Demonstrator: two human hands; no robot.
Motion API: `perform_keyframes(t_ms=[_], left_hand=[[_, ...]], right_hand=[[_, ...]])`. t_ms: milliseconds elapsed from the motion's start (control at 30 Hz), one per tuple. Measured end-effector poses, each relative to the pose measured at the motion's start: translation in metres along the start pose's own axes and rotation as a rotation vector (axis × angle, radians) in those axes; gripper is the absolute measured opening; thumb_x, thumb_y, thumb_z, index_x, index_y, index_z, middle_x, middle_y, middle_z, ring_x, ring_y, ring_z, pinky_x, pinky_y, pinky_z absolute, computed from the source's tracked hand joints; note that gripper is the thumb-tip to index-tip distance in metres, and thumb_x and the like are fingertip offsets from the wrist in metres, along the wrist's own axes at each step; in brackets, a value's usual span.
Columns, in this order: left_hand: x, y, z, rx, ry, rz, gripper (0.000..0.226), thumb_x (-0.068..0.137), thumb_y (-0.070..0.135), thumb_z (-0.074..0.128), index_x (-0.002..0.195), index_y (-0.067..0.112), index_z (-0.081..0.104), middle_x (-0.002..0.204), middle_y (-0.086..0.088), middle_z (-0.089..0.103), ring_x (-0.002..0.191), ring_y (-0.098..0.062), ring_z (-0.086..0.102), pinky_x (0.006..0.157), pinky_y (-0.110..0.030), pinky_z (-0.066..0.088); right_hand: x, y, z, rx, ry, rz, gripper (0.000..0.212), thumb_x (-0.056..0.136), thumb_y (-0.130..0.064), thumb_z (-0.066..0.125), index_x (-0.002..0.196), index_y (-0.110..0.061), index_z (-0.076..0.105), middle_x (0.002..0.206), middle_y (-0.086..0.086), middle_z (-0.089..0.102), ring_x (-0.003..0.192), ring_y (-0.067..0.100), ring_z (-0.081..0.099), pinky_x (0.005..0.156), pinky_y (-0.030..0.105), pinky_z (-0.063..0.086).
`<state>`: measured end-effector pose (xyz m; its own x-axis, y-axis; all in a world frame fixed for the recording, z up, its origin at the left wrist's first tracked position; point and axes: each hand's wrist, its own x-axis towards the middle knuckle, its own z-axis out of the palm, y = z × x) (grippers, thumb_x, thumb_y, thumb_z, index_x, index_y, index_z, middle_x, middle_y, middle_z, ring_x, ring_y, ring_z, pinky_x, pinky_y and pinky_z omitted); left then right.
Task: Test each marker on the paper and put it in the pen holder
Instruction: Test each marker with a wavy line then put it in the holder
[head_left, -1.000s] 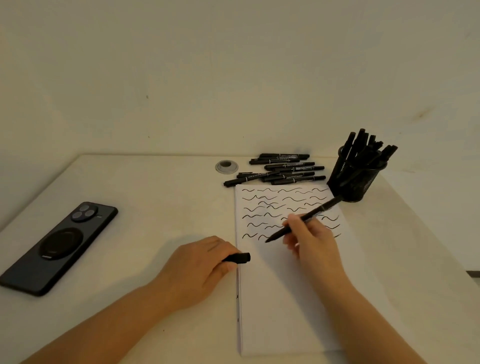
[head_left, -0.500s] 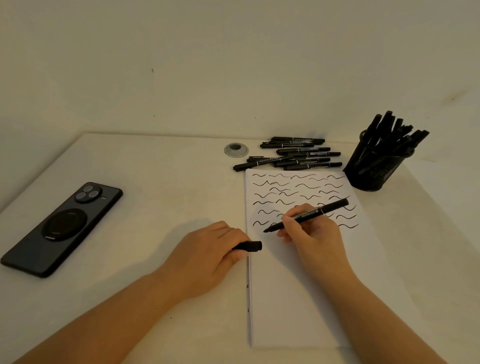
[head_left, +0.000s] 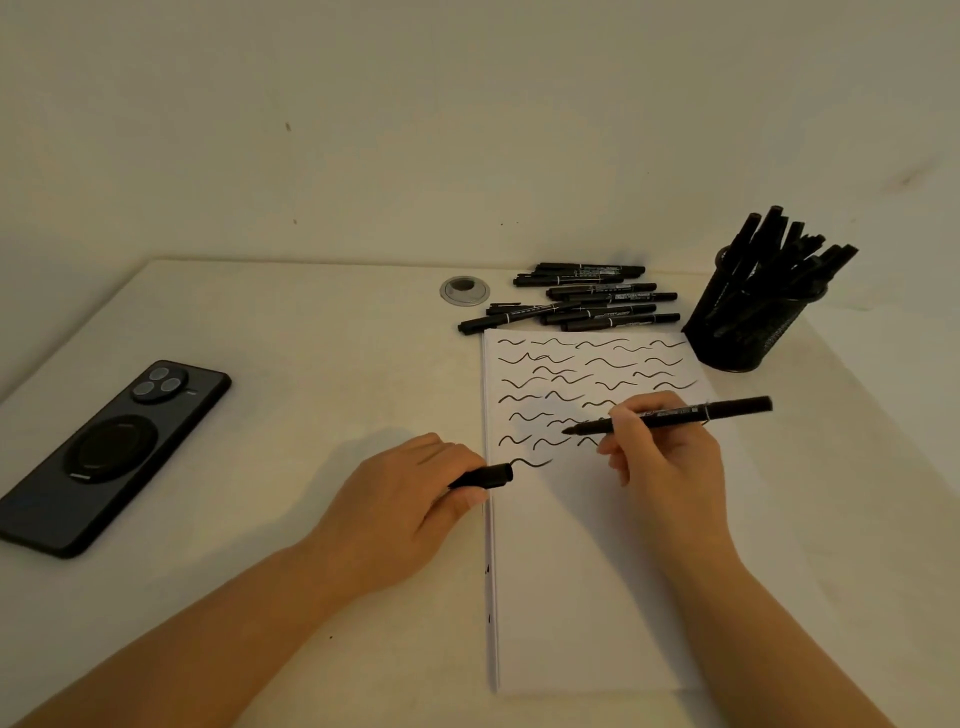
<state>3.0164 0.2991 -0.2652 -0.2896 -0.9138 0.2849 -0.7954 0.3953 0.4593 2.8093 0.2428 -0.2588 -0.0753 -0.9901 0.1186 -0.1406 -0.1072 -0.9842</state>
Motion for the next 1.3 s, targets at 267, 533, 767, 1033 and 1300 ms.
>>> perform_keyframes(t_ms=[267, 533, 767, 1033, 1300], left_hand=[[0.002, 0.002, 0.003, 0.018, -0.019, -0.021, 0.036, 0.088, 0.040, 0.034, 0.091, 0.017, 0.062, 0.071, 0.018, 0.041, 0.068, -0.005, 0.038, 0.056, -0.021, 0.031], [0.003, 0.003, 0.003, -0.011, -0.028, -0.026, 0.038, 0.088, 0.042, 0.034, 0.093, 0.018, 0.063, 0.070, 0.018, 0.041, 0.067, -0.002, 0.036, 0.055, -0.020, 0.030], [0.003, 0.003, 0.002, -0.129, -0.020, -0.042, 0.037, 0.086, 0.044, 0.036, 0.095, 0.020, 0.063, 0.066, 0.023, 0.041, 0.064, 0.007, 0.041, 0.057, -0.010, 0.031], [0.001, 0.008, 0.006, -0.373, 0.036, -0.095, 0.031, 0.086, 0.046, 0.035, 0.078, 0.024, 0.056, 0.059, 0.015, 0.048, 0.055, 0.000, 0.043, 0.051, -0.011, 0.028], [0.003, 0.007, 0.005, -0.455, -0.069, -0.117, 0.023, 0.082, 0.048, 0.033, 0.068, 0.037, 0.047, 0.052, 0.014, 0.046, 0.046, -0.005, 0.037, 0.046, -0.013, 0.024]], right_hand=[[-0.008, -0.008, 0.001, 0.298, -0.274, 0.084, 0.020, 0.089, 0.002, 0.047, 0.076, -0.012, 0.052, 0.054, 0.007, 0.063, 0.048, 0.014, 0.053, 0.045, 0.019, 0.043], [-0.011, -0.010, 0.005, 0.305, -0.382, 0.054, 0.021, 0.088, 0.006, 0.049, 0.075, -0.011, 0.052, 0.054, 0.008, 0.065, 0.047, 0.014, 0.055, 0.044, 0.020, 0.043], [-0.015, -0.009, 0.008, 0.222, -0.487, -0.007, 0.015, 0.083, 0.004, 0.058, 0.078, -0.010, 0.058, 0.063, 0.007, 0.069, 0.055, 0.013, 0.060, 0.046, 0.021, 0.046], [-0.019, -0.009, 0.012, 0.223, -0.549, -0.016, 0.010, 0.067, -0.014, 0.074, 0.068, -0.023, 0.068, 0.060, -0.001, 0.065, 0.051, 0.008, 0.057, 0.047, 0.019, 0.045], [-0.021, -0.008, 0.011, 0.202, -0.585, -0.069, 0.010, 0.068, -0.013, 0.074, 0.072, -0.016, 0.066, 0.055, -0.001, 0.063, 0.048, 0.007, 0.054, 0.048, 0.018, 0.045]])
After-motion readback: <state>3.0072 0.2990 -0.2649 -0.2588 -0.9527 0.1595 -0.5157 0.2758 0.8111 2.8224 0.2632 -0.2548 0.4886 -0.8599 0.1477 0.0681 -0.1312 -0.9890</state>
